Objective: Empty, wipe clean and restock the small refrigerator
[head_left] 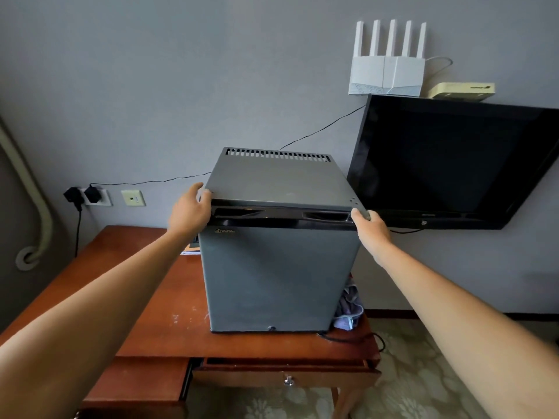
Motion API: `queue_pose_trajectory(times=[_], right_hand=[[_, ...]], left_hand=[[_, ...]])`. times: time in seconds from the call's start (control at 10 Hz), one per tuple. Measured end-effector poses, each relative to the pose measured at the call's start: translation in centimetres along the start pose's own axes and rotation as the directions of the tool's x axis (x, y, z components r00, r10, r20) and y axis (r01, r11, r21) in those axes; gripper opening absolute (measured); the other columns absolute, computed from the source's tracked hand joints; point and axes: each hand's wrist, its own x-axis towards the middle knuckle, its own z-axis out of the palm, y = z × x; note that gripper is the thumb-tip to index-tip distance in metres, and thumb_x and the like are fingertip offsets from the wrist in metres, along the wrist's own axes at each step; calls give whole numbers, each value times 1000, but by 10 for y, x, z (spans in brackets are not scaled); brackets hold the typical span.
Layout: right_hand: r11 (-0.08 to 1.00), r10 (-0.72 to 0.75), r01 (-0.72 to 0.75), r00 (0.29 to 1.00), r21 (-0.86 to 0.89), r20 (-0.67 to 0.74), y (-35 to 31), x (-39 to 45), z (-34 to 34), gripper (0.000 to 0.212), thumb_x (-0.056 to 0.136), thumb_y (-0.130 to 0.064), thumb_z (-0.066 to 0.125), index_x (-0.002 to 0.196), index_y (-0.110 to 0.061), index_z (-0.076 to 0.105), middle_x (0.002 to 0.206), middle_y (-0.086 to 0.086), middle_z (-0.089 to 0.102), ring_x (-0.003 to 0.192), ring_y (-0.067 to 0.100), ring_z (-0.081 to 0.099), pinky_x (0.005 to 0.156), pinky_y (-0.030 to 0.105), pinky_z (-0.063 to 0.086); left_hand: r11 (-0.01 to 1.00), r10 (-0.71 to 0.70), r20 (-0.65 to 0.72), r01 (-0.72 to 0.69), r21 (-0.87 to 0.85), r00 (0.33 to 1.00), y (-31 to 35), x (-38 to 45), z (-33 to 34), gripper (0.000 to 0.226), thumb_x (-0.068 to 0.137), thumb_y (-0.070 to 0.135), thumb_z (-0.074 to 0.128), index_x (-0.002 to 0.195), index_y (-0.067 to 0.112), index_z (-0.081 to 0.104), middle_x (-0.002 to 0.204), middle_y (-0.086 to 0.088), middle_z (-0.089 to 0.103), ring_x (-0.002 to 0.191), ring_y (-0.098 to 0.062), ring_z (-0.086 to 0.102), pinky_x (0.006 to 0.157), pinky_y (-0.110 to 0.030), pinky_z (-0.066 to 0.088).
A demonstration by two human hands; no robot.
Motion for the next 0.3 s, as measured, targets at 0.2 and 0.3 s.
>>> queue_pose_trajectory(times=[0.2,0.3], right_hand=[[917,-267,249,963,-311,-16,29,-56,-15,75,99,-57,44,161,-24,19,165,2,27,150,27,25,118,49,29],[824,-361,338,932,-454,39,38,-75,-20,77,99,-58,42,161,-22,14,167,5,23,151,29,20,122,51,23]], left_hand=[[851,322,75,-323,415,944,3,-79,2,65,103,51,36,159,21,26,168,1,21,156,-20,10,127,-51,8],[782,333,151,-362,507,931,-3,-119,-3,73,100,59,29,162,22,17,171,2,11,158,-18,1,127,-51,3]])
